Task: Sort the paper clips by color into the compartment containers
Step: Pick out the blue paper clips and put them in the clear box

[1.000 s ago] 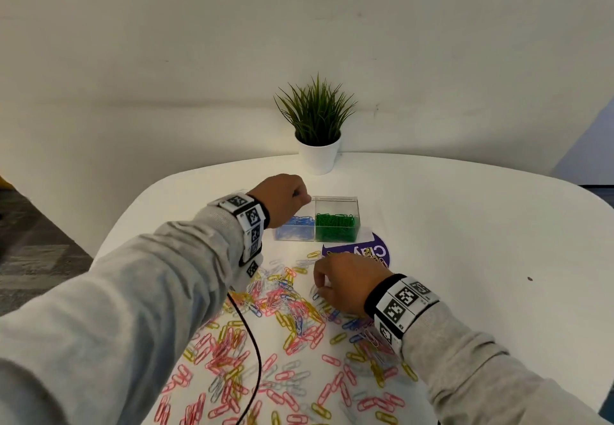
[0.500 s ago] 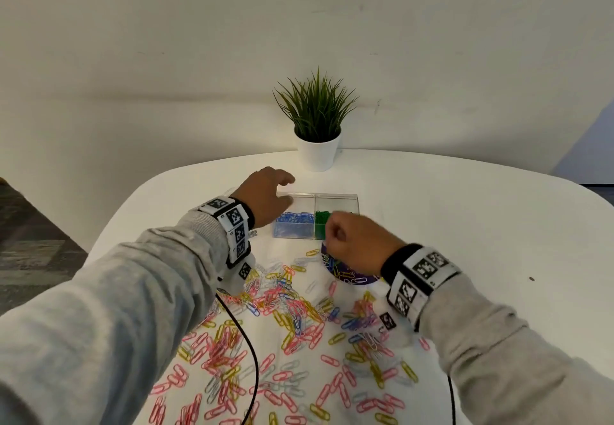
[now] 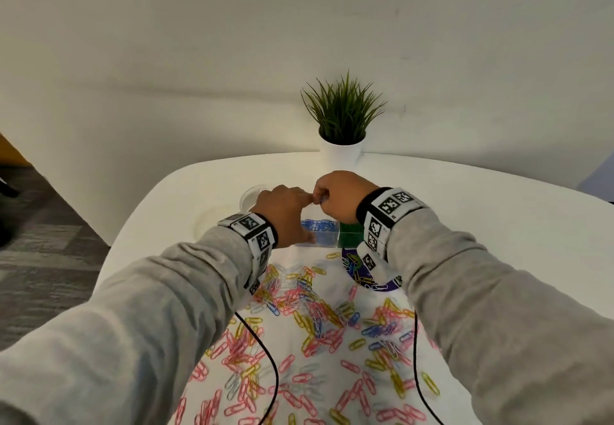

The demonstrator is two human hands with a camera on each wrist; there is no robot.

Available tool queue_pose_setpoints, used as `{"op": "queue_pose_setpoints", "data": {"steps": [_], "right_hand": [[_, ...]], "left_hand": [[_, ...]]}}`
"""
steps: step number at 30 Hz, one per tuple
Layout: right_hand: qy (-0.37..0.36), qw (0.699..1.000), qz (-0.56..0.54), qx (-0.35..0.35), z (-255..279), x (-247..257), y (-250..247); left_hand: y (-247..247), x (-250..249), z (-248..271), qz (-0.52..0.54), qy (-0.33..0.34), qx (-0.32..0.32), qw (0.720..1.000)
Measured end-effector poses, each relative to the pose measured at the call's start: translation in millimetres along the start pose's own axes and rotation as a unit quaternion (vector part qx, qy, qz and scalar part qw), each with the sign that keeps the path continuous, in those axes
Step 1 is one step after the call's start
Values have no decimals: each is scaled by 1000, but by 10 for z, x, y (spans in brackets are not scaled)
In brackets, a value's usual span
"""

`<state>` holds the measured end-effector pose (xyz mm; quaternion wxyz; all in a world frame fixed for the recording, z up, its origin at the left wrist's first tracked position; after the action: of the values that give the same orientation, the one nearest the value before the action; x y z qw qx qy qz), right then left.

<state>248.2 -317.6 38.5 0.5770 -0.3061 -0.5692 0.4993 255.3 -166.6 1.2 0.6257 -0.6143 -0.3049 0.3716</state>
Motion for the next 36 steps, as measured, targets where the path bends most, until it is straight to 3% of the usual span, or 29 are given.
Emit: {"op": "queue_pose_setpoints", "data": {"steps": [6,8,11,14,17,23,25,30,32,36], "right_hand": [[6,992,-84,-89,438,-190,-132],[4,997,-58,-50,713,-278,-22],[6,998,25,64,979,-442,259],[7,995,58,80,1003,-568,480],[3,996,66,53,963,-642,586],[10,997,62,33,1016,-673,629],[16,999,41,18,1093,-658,596],[41,996,-75,-33,1314,-646,489],[47,992,-114,-14,1392,-630,504],[44,989,-114,79,1514,-584,604]], "left_hand": [[14,18,38,7,5,11,1000],[28,15,149,-20,40,-26,999],[78,-88,396,-7,151,-111,982],[186,-343,604,31,206,5,978],[295,-544,675,39,184,61,980],[426,-607,742,66,139,79,985],[438,-575,767,65,127,58,988],[481,-655,872,70,218,9,973],[503,-696,905,72,242,20,967],[492,-688,892,84,205,31,975]]}}
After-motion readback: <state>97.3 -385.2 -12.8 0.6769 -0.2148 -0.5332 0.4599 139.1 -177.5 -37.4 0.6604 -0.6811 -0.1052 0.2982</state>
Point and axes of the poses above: each hand's wrist, its own z-axis away from the middle knuckle, its own y-axis out of the palm, x = y × z, the point moved 1 cm from there along -z, towards the middle knuckle, and after that the axes turned 2 degrees about y, right-handed, at the moved point
